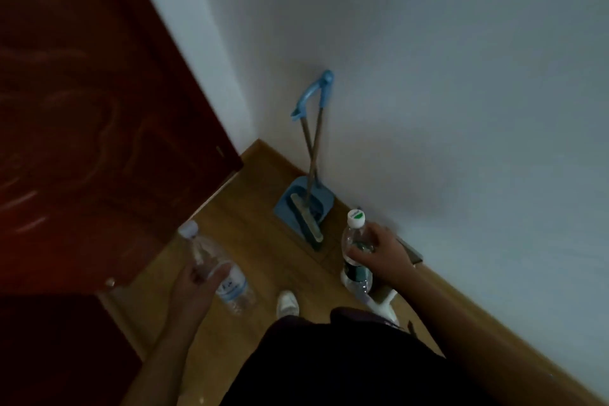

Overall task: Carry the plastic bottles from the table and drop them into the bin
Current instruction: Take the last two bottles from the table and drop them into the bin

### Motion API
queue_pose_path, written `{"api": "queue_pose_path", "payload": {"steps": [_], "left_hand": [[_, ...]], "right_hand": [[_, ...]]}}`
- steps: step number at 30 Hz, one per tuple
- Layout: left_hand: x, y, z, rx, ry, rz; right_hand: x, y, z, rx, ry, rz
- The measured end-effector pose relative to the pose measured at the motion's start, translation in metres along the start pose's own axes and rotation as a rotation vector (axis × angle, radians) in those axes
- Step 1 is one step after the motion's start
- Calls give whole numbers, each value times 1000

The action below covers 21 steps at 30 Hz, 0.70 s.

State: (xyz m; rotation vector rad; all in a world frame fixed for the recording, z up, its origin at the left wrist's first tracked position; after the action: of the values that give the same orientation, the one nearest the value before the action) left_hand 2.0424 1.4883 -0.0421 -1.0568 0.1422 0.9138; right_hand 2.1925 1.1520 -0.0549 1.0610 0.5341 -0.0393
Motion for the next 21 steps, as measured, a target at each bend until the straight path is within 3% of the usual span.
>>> {"api": "queue_pose_path", "payload": {"steps": [5, 10, 14, 21], "left_hand": [[65, -67, 1, 215, 143, -132], [64, -111, -58, 301, 332, -279], [39, -122, -107, 391, 494, -342], [5, -126, -165, 447, 571, -447]], "right_hand": [[-38, -29, 7, 79, -254, -102], [-82, -69, 20, 198, -431, -211], [-108, -96, 27, 277, -518, -273], [-126, -131, 26, 333, -569, -337]]}}
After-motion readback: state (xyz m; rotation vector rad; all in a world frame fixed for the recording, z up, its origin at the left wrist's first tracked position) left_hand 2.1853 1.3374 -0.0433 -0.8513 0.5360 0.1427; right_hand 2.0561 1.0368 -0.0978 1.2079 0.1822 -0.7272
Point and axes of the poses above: each hand's wrist, its own x-axis towards the middle knuckle, its own z-axis out of the back of the hand, y = z × x, the point moved 4 cm from there along x, towards the middle knuckle, and after that the axes turned 8 degrees about x, right-handed, at the moved point
